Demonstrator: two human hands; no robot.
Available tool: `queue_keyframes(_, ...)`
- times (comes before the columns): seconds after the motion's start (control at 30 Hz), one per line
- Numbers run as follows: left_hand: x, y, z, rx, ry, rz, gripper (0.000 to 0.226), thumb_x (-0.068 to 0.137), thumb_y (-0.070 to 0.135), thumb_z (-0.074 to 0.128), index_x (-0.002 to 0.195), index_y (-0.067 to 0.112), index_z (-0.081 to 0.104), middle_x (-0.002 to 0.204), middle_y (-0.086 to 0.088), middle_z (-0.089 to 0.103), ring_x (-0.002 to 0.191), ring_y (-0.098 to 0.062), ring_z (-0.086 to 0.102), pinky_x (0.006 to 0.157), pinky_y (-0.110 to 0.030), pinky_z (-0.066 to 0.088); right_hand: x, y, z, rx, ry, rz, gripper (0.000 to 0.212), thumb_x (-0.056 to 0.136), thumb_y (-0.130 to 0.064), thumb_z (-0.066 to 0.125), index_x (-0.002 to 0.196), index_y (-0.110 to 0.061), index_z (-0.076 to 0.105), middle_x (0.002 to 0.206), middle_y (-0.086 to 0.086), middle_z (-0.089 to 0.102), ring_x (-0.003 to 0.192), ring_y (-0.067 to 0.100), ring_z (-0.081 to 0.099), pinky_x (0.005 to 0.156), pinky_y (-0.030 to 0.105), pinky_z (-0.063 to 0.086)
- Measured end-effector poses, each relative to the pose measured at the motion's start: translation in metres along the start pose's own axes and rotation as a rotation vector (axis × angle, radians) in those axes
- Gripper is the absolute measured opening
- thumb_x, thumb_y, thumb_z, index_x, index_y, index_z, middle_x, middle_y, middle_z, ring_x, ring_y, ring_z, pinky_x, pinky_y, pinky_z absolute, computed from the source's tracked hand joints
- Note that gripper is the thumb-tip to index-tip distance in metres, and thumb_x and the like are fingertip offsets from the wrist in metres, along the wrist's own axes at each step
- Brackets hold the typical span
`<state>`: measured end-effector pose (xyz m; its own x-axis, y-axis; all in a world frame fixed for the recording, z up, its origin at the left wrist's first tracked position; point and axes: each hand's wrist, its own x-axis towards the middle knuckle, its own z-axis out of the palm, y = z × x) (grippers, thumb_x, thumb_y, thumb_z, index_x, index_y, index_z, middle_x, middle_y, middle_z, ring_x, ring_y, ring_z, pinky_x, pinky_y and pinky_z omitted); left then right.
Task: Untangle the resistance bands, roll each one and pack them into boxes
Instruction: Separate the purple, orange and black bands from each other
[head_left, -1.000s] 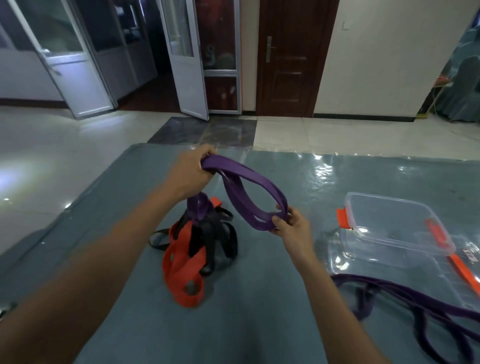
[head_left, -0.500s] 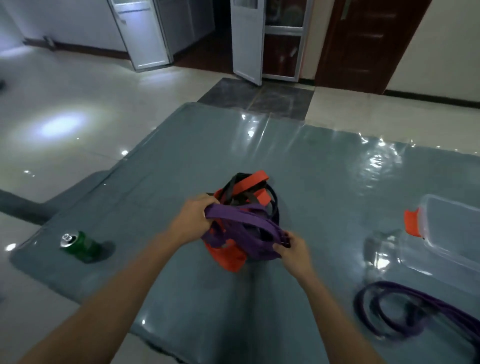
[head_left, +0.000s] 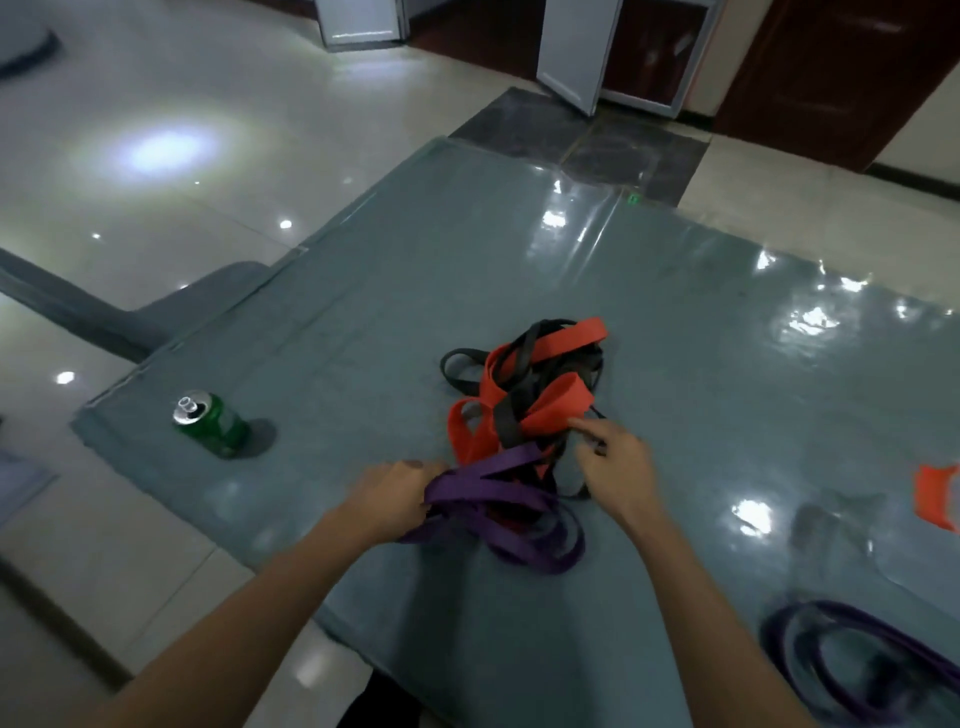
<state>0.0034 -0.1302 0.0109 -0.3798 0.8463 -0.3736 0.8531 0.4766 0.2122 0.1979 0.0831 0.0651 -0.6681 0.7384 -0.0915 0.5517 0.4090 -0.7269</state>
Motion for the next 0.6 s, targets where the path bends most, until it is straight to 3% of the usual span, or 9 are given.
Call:
queue_keyframes(0.07, 0.002, 0.0, 0.007, 0.094, -0.005, 0.048, 0.047, 0.094, 0.049, 0.051, 0.139, 0.038, 0.043, 0.126, -0.002, 0.061, 0.107, -0.032, 0.064, 0.083, -0.039, 0.049, 0.017, -0.017, 0.007, -0.052, 0.002, -0.019, 0.03, 0.089, -0.014, 0.065, 0.118, -0.012, 0.072, 0.114, 0.006, 0.073, 0.105, 0.023, 0.067, 0.093, 0.029, 0.047)
queue_keyframes(0.17, 0.004, -0.001, 0.015, 0.167, 0.056, 0.087, 0.053, 0.096, 0.045, 0.05, 0.145, 0.028, 0.04, 0.122, -0.006, 0.06, 0.1, -0.034, 0.067, 0.076, -0.04, 0.05, 0.041, -0.036, 0.033, -0.247, -0.176, -0.028, 0.037, 0.091, -0.04, 0.066, 0.112, -0.009, 0.07, 0.101, 0.007, 0.073, 0.096, 0.025, 0.066, 0.079, 0.028, 0.048)
queue_keyframes(0.27, 0.005, -0.007, 0.019, 0.241, 0.118, 0.182, 0.056, 0.076, 0.041, 0.07, 0.126, 0.018, 0.061, 0.095, -0.004, 0.068, 0.07, -0.028, 0.07, 0.057, -0.032, 0.051, 0.053, -0.044, 0.059, -0.415, -0.321, 0.026, 0.045, 0.086, -0.053, 0.068, 0.098, -0.01, 0.062, 0.09, 0.005, 0.063, 0.086, 0.025, 0.061, 0.068, 0.035, 0.048)
queue_keyframes(0.33, 0.008, -0.011, 0.024, 0.298, 0.176, 0.236, 0.045, 0.061, 0.038, 0.078, 0.102, 0.02, 0.069, 0.081, 0.002, 0.068, 0.057, -0.02, 0.067, 0.052, -0.026, 0.05, 0.055, -0.046, 0.067, -0.489, -0.381, 0.066, 0.046, 0.084, -0.052, 0.071, 0.093, -0.011, 0.055, 0.089, 0.003, 0.054, 0.085, 0.023, 0.055, 0.068, 0.034, 0.044)
queue_keyframes(0.4, 0.012, -0.012, 0.027, 0.309, 0.205, 0.294, 0.038, 0.058, 0.03, 0.079, 0.093, 0.022, 0.069, 0.08, 0.003, 0.067, 0.059, -0.018, 0.066, 0.058, -0.027, 0.053, 0.057, -0.046, 0.07, -0.586, -0.406, 0.069, 0.04, 0.084, -0.045, 0.073, 0.091, -0.012, 0.05, 0.091, 0.005, 0.054, 0.086, 0.025, 0.056, 0.071, 0.035, 0.046)
queue_keyframes(0.5, 0.018, -0.013, 0.024, 0.277, 0.208, 0.334, 0.042, 0.058, 0.022, 0.079, 0.098, 0.022, 0.065, 0.086, 0.002, 0.065, 0.066, -0.021, 0.066, 0.066, -0.032, 0.056, 0.063, -0.044, 0.067, -0.639, -0.395, 0.077, 0.032, 0.084, -0.032, 0.073, 0.092, -0.012, 0.049, 0.092, 0.006, 0.055, 0.091, 0.03, 0.063, 0.069, 0.036, 0.048)
queue_keyframes(0.6, 0.029, -0.009, 0.01, 0.232, 0.246, 0.363, 0.054, 0.056, 0.019, 0.079, 0.108, 0.022, 0.062, 0.093, 0.001, 0.065, 0.072, -0.023, 0.066, 0.069, -0.034, 0.055, 0.073, -0.039, 0.049, -0.468, -0.301, 0.111, 0.026, 0.076, -0.033, 0.076, 0.08, -0.015, 0.057, 0.082, 0.004, 0.062, 0.083, 0.027, 0.065, 0.065, 0.033, 0.052)
